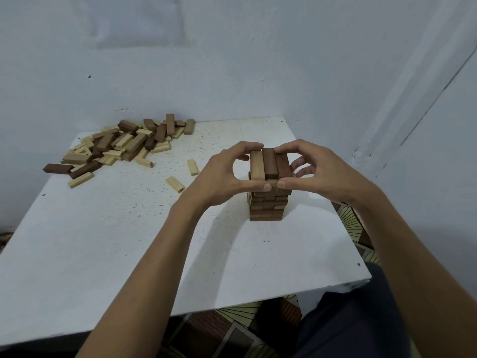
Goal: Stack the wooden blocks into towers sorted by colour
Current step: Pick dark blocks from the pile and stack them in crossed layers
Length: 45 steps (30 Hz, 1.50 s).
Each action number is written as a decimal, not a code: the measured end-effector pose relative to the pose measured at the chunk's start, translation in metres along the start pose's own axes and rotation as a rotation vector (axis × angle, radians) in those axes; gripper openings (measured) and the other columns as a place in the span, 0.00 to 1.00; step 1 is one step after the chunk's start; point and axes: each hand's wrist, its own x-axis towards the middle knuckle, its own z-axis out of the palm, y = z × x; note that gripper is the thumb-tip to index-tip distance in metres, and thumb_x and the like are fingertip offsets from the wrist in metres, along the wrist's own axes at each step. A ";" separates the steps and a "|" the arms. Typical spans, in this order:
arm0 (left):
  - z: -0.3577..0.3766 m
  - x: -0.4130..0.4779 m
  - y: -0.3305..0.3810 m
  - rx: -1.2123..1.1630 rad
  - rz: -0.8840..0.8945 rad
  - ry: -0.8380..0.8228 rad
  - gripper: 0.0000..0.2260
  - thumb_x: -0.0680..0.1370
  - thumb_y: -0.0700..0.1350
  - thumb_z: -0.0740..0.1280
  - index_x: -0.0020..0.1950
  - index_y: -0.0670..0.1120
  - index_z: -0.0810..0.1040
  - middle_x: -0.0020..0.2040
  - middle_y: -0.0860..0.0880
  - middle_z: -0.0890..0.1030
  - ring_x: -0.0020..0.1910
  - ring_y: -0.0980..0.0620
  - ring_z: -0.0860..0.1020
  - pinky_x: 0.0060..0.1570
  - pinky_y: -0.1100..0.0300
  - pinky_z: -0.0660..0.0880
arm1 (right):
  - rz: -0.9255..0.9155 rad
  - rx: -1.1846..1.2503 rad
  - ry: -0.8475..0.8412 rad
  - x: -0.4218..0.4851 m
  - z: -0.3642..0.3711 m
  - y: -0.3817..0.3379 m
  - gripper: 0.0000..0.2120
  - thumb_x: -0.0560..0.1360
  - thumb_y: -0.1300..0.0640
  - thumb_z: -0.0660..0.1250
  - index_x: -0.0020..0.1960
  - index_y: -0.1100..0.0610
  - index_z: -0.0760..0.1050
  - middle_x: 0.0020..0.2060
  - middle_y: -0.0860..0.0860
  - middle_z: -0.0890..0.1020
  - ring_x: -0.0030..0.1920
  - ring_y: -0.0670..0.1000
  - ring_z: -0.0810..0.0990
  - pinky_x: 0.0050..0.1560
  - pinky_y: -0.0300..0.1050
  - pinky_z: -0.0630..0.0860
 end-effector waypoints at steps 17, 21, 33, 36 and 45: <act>0.001 0.004 0.001 0.019 0.036 -0.048 0.34 0.68 0.54 0.78 0.72 0.57 0.68 0.65 0.60 0.75 0.61 0.63 0.73 0.60 0.66 0.67 | 0.010 0.061 -0.015 0.003 0.000 0.004 0.29 0.68 0.55 0.79 0.67 0.44 0.74 0.59 0.43 0.78 0.52 0.49 0.79 0.58 0.51 0.79; 0.001 0.004 0.002 0.010 0.030 -0.050 0.35 0.68 0.55 0.78 0.72 0.58 0.68 0.65 0.59 0.75 0.61 0.64 0.73 0.61 0.65 0.68 | 0.001 0.055 0.000 0.001 0.003 0.006 0.31 0.68 0.52 0.79 0.67 0.41 0.74 0.59 0.41 0.78 0.52 0.48 0.79 0.58 0.54 0.79; 0.051 -0.007 0.019 -0.526 -0.246 0.241 0.30 0.79 0.69 0.45 0.78 0.58 0.59 0.77 0.57 0.62 0.75 0.62 0.60 0.75 0.54 0.54 | 0.178 0.429 0.279 -0.006 0.060 0.015 0.38 0.72 0.24 0.45 0.78 0.39 0.54 0.76 0.35 0.60 0.75 0.36 0.58 0.78 0.53 0.53; 0.061 -0.004 0.024 -0.665 -0.306 0.261 0.24 0.83 0.62 0.44 0.78 0.57 0.60 0.72 0.59 0.68 0.67 0.67 0.66 0.69 0.63 0.59 | 0.208 0.559 0.316 0.000 0.070 0.016 0.37 0.74 0.26 0.46 0.78 0.42 0.56 0.76 0.36 0.62 0.74 0.36 0.59 0.79 0.52 0.52; 0.071 0.000 0.029 -0.783 -0.347 0.306 0.21 0.84 0.59 0.48 0.76 0.58 0.63 0.67 0.54 0.76 0.63 0.58 0.76 0.65 0.55 0.72 | 0.192 0.670 0.383 0.003 0.087 0.009 0.25 0.79 0.33 0.49 0.74 0.37 0.64 0.72 0.42 0.71 0.71 0.42 0.69 0.74 0.51 0.65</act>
